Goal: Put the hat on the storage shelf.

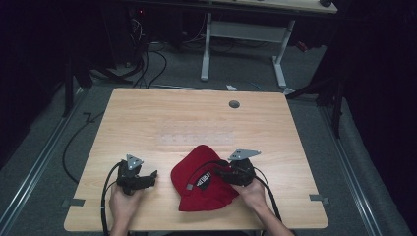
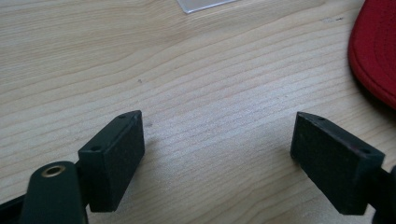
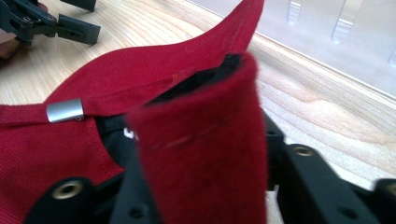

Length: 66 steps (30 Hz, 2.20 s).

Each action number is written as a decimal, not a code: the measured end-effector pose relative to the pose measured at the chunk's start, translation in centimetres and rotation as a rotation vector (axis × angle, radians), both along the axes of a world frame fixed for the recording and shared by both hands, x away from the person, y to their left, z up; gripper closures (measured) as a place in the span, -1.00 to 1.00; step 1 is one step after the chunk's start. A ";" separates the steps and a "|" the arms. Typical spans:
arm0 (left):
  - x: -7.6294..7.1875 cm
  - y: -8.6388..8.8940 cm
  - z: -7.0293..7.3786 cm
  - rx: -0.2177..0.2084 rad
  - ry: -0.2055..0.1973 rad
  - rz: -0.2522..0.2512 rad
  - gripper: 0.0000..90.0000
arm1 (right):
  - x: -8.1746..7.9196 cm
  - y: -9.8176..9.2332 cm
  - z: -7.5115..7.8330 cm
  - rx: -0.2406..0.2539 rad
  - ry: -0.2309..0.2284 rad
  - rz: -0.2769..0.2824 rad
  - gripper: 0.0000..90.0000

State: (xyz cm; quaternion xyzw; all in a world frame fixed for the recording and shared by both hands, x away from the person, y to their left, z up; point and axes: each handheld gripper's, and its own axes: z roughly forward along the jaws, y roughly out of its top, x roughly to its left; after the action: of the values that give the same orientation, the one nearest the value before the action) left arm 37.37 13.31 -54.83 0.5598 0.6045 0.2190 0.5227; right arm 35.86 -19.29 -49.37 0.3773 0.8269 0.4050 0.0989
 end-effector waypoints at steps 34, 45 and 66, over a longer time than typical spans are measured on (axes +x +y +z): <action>0.0 -0.1 0.1 -0.007 -0.003 -0.011 -0.56 | -1.7 -5.0 1.2 0.146 0.042 -0.082 0.88; -1.8 -2.3 1.4 -0.028 -0.025 -0.114 -0.46 | -2.6 -7.3 2.1 0.187 0.021 -0.148 0.88; -5.8 -8.8 3.7 -0.033 -0.069 -0.428 -0.60 | -2.6 -7.7 3.5 0.231 0.035 -0.152 0.88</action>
State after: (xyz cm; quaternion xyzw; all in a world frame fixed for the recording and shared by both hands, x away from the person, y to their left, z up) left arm 31.59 4.47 -51.11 0.6590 0.4571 0.1123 0.5867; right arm 33.30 -27.02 -45.87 0.4546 0.7454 0.4825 0.0707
